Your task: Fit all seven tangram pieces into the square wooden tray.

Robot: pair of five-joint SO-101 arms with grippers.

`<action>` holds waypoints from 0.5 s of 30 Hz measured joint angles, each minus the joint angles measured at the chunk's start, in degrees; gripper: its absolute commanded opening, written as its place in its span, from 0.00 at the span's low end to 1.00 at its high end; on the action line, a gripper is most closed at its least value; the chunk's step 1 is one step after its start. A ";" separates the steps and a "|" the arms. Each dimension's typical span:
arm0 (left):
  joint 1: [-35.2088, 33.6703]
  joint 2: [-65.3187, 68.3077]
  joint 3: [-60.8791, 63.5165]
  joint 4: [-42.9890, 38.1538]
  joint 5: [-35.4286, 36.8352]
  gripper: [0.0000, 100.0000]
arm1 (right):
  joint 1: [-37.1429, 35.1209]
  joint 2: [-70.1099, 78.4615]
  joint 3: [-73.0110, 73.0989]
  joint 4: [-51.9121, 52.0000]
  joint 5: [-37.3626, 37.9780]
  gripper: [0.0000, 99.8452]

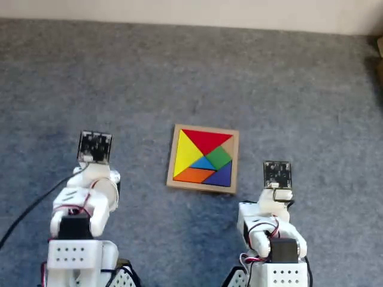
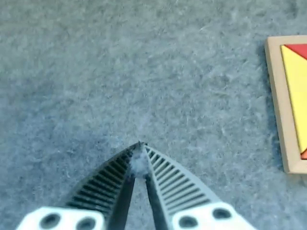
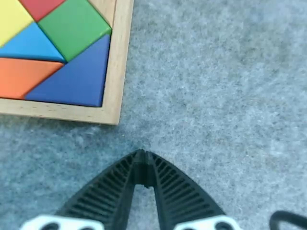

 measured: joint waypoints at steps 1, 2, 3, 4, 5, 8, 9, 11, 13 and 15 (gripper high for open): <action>0.00 -1.85 1.67 -0.09 0.00 0.01 | 0.00 0.00 0.00 0.00 0.00 0.00; 0.00 -3.87 3.25 -0.26 0.00 0.01 | 0.00 0.00 0.00 0.00 0.00 0.00; 0.00 -5.80 4.92 -0.35 0.00 0.01 | 0.00 0.00 0.00 0.00 0.00 0.00; 0.00 -7.65 6.77 -0.35 0.00 0.01 | 0.00 0.00 0.00 0.00 0.00 0.00; 0.00 -9.58 8.53 -0.35 -0.44 0.01 | 0.00 0.00 0.00 0.00 0.00 0.00; 0.00 -15.12 10.81 -0.35 -4.75 0.01 | 0.00 0.00 0.00 0.00 0.00 0.00; 0.00 -16.88 10.90 0.00 -5.71 0.01 | 0.00 0.00 0.00 0.00 0.00 0.00; 0.00 -19.25 10.90 2.46 -6.86 0.01 | 0.00 0.00 0.00 0.00 0.00 0.00; 0.00 -19.78 10.99 4.84 -7.12 0.01 | 0.00 0.00 0.00 0.00 0.00 0.00; 0.00 -19.87 10.99 6.15 -7.30 0.01 | 0.00 0.00 0.00 0.00 0.00 0.00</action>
